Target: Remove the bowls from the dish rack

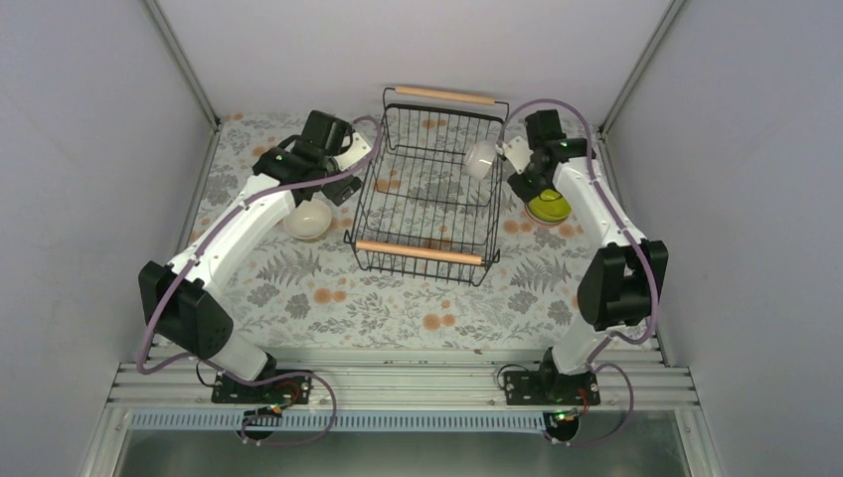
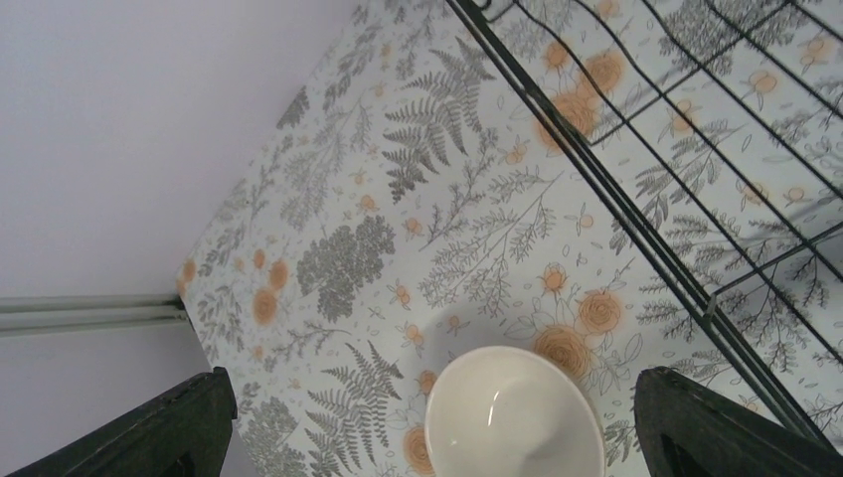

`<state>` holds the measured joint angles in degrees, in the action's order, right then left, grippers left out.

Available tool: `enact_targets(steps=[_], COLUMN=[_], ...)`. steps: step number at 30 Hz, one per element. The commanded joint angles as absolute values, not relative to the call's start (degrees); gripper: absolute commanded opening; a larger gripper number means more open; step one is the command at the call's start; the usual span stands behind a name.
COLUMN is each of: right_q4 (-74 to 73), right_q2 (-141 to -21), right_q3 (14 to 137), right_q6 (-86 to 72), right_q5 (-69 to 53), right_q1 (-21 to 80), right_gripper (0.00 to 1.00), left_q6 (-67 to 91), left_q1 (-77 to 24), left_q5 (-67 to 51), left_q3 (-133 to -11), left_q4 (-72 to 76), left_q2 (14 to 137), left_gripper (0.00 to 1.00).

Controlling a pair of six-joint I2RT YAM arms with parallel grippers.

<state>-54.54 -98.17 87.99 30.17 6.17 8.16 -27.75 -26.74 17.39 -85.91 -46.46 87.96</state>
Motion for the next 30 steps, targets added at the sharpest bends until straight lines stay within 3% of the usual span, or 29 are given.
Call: enact_targets(steps=[1,8,13,24,30], right_q4=[-57.01,-56.12,-52.83,-46.93,-51.2], right_q2=[-93.48,-96.8,-104.63,-120.68,-126.12], right_q3=[93.16,101.27,104.14,115.26,121.75], right_q6=[27.22,25.85,25.35,24.9,22.67], right_q5=[7.03,7.03,12.28,22.71,27.9], right_q1=[13.23,18.17,19.37,20.93,21.16], right_gripper=[0.38,0.12,0.04,0.04,0.04], left_q6=[-26.8,-26.74,-26.65,-27.24,-26.99], left_q1=[-27.78,-29.24,-30.15,-32.1,-32.52], left_q5=[17.84,18.8,19.01,20.99,20.72], left_q3=[-91.14,-94.43,-92.15,-89.48,-88.16], left_q4=[-47.17,-47.25,-45.4,-43.09,-42.3], left_q2=[88.08,91.5,93.44,95.02,95.42], left_gripper=[1.0,1.0,1.0,1.0,1.0])
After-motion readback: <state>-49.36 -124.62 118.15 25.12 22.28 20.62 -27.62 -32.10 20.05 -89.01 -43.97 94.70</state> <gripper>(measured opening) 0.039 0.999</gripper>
